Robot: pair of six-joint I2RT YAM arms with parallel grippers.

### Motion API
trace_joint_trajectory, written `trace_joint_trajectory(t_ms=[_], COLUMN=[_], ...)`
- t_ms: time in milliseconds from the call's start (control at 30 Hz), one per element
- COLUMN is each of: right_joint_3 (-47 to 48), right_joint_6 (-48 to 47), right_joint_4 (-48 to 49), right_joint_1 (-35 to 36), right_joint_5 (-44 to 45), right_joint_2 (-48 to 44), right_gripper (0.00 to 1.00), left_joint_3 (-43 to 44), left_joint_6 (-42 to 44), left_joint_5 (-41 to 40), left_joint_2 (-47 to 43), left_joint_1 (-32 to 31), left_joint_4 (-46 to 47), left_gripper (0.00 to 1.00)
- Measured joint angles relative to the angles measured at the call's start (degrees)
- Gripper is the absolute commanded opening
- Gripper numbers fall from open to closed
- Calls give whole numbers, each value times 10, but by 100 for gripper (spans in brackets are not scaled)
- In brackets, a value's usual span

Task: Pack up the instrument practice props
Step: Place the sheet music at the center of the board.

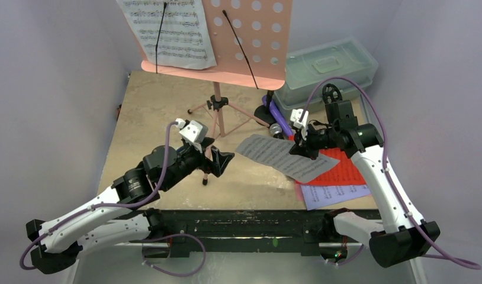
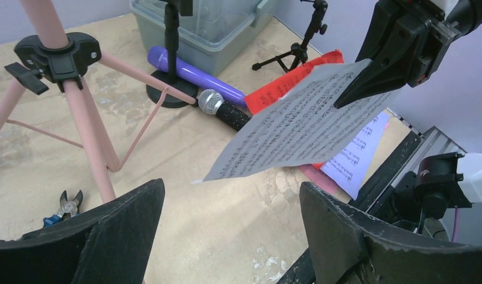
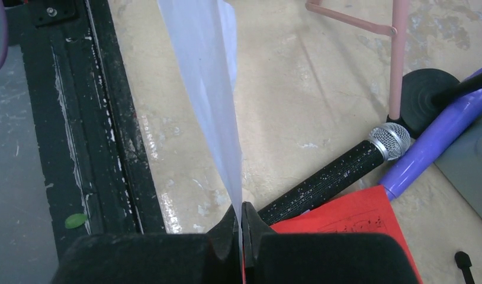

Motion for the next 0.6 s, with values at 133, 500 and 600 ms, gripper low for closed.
trace_joint_trajectory(t_ms=[133, 500, 600], right_joint_3=[5, 5, 3], right_joint_6=[2, 3, 3], right_joint_4=[-6, -15, -13], right_joint_1=[-5, -25, -41], right_joint_5=[14, 163, 203], right_joint_2=[0, -31, -23], right_gripper=[0, 0, 0], left_joint_3=[0, -5, -8], left_joint_6=[-7, -16, -17], left_joint_5=[-16, -56, -56], left_joint_2=[-15, -43, -44], left_joint_1=[0, 0, 0], left_joint_4=[-3, -16, -17], left_gripper=[90, 93, 93])
